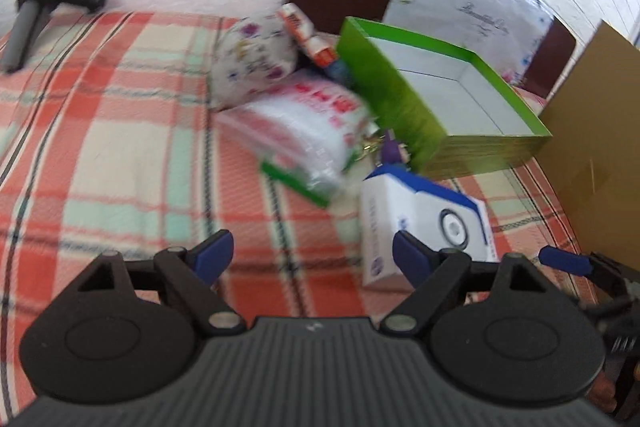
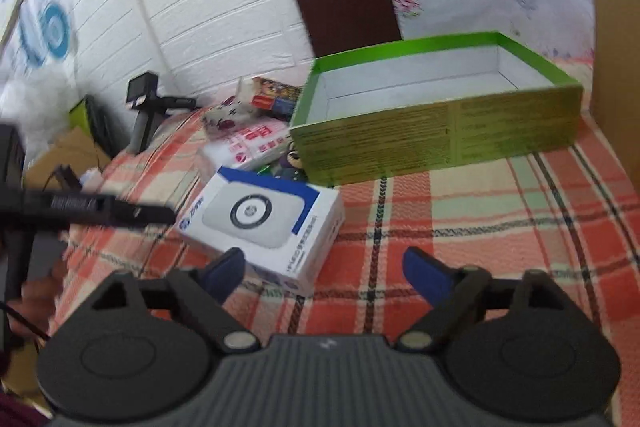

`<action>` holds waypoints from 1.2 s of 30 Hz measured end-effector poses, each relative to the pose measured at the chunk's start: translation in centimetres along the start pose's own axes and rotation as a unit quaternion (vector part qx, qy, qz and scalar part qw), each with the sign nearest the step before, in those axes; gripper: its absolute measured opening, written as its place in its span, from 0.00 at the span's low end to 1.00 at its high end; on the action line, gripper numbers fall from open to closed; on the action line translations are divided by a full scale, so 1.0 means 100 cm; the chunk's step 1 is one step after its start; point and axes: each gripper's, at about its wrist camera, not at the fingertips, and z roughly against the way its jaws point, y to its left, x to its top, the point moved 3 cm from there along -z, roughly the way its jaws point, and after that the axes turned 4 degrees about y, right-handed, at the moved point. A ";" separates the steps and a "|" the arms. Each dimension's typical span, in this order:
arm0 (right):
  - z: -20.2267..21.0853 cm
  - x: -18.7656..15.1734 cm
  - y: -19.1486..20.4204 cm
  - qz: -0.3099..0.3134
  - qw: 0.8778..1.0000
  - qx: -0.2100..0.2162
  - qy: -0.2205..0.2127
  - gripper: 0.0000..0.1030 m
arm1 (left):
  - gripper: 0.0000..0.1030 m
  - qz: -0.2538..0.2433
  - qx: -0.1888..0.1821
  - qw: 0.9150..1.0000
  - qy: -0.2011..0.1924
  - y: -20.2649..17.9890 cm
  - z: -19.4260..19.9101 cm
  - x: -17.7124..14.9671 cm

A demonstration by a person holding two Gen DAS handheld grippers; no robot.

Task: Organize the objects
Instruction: 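Grasp the white HP router box with the left tool, then lower the HP box into the green box and open the left tool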

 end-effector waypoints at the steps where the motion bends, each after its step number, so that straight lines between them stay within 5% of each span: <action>1: -0.004 -0.002 0.008 0.022 1.000 -0.001 0.005 0.92 | 0.85 -0.009 -0.001 1.000 0.001 -0.006 -0.004 0.003; 6: -0.041 -0.004 0.030 0.098 0.995 -0.010 0.032 0.89 | 0.82 -0.029 -0.035 0.998 0.039 -0.028 -0.034 0.011; 9: -0.058 -0.002 0.031 0.105 0.994 0.003 0.034 0.66 | 0.66 -0.009 -0.091 0.994 0.066 -0.034 -0.041 0.006; 13: -0.032 0.003 0.036 0.096 0.995 0.021 -0.016 0.54 | 0.66 -0.041 -0.056 0.998 0.012 -0.058 -0.009 0.015; 17: 0.008 0.028 0.033 0.120 0.985 -0.015 -0.120 0.54 | 0.66 -0.108 -0.073 0.989 -0.065 -0.094 0.027 0.044; 22: -0.010 0.068 0.011 0.135 0.975 -0.100 -0.147 0.54 | 0.66 -0.150 -0.071 0.982 -0.091 -0.139 -0.007 0.090; 30: -0.052 0.101 -0.086 0.054 0.970 -0.205 -0.116 0.59 | 0.66 -0.148 -0.049 0.987 -0.040 -0.184 -0.100 0.130; 33: -0.047 0.089 -0.113 0.004 0.974 -0.192 -0.119 0.59 | 0.66 -0.152 0.005 0.988 -0.032 -0.189 -0.117 0.127; 36: -0.023 0.069 -0.123 -0.011 0.971 -0.186 -0.149 0.61 | 0.66 -0.149 0.018 0.988 -0.022 -0.184 -0.118 0.119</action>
